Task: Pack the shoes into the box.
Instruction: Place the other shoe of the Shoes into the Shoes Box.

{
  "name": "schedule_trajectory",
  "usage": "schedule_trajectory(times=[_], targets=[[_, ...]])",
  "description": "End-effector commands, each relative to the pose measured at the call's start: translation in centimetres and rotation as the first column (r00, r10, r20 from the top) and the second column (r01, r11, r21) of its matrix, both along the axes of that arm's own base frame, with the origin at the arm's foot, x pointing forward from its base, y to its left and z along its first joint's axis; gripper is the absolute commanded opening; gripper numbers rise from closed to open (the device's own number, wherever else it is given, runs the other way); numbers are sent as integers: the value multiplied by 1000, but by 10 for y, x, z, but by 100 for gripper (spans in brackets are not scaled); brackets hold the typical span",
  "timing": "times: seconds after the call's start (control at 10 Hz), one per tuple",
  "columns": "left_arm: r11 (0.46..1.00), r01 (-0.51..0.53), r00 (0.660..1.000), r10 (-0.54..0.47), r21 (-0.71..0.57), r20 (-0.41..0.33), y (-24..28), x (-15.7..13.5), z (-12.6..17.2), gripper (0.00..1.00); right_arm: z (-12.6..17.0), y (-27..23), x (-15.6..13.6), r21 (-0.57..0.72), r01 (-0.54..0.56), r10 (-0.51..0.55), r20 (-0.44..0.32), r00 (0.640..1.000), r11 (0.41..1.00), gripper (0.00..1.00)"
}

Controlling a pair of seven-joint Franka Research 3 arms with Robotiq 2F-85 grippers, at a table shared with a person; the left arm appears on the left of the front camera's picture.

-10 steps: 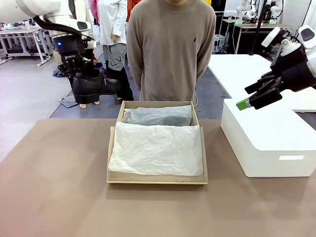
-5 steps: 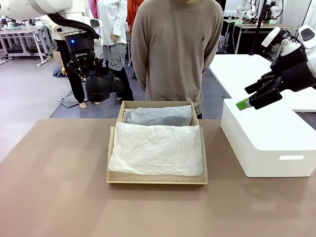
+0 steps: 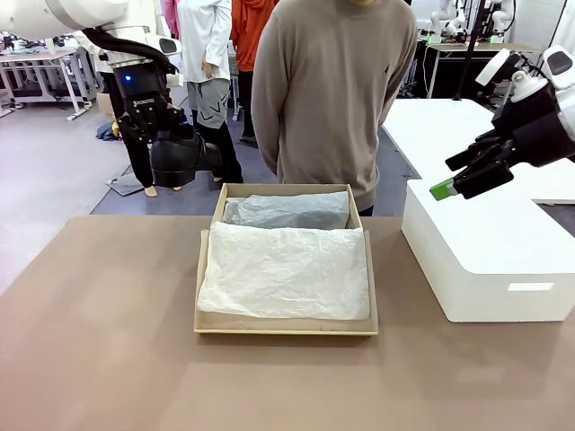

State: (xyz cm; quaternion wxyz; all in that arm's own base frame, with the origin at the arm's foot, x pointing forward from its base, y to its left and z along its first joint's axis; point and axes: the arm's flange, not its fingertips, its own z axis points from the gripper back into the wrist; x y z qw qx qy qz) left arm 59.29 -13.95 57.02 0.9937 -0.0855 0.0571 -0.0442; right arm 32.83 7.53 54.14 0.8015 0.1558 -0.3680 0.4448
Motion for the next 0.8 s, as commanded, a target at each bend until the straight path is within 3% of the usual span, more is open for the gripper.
schedule_trajectory(times=[0.0, 0.2, 0.4, 0.5, 0.7], targets=[[974, -201, 980, 199, 101, 26, -30, -10, 11, 0, 0, 0, 1, 14, -7, 7, 1, 1000, 1000, 100], [910, -400, 916, 400, 105, 23, -65, -18, 26, 0, 0, 0, 1, 14, -7, 7, 1, 1000, 1000, 100], [802, -576, 817, 571, 162, 80, -101, -24, 37, 0, 0, 0, 1, 14, -7, 7, 1, 1000, 1000, 100], [762, -629, 777, 623, 154, 86, -119, -27, 39, 0, 0, 0, 1, 14, -7, 7, 1, 1000, 1000, 100], [720, -682, 730, 679, 130, 76, -147, -33, 37, 0, 0, 0, 1, 14, -7, 7, 1, 1000, 1000, 100]])
